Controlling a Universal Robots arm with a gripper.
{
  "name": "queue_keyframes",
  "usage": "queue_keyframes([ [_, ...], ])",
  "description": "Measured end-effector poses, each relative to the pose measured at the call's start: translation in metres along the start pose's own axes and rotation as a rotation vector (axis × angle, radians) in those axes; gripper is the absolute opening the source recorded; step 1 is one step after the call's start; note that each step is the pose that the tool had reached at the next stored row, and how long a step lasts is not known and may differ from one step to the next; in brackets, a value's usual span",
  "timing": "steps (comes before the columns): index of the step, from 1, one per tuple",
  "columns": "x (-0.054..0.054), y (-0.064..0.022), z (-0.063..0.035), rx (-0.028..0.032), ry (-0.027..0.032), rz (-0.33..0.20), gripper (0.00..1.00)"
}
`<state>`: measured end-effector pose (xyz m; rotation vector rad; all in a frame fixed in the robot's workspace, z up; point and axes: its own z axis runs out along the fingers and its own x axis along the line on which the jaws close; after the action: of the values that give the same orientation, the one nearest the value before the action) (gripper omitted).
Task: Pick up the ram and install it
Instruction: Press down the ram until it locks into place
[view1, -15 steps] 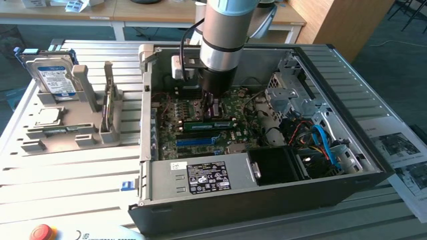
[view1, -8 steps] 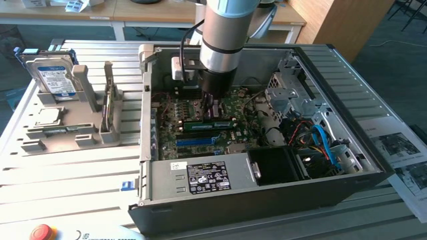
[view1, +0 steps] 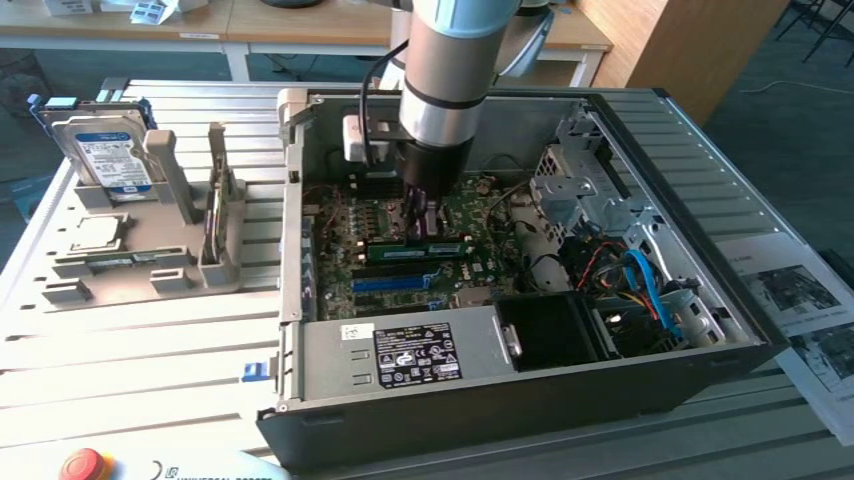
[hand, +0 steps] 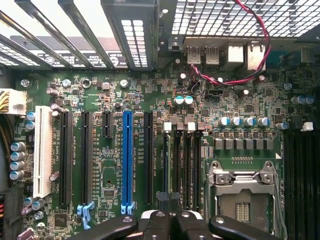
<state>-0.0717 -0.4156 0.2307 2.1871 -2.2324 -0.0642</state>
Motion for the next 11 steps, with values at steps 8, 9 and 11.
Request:
queue_keyframes([
  [8,0.0000,-0.0001,0.0013,0.0000,0.0000,0.000,0.11],
  [9,0.0000,-0.0001,0.0016,0.0002,-0.0003,0.000,0.11],
  [11,0.0000,-0.0001,0.0022,0.0001,-0.0001,0.000,0.11],
])
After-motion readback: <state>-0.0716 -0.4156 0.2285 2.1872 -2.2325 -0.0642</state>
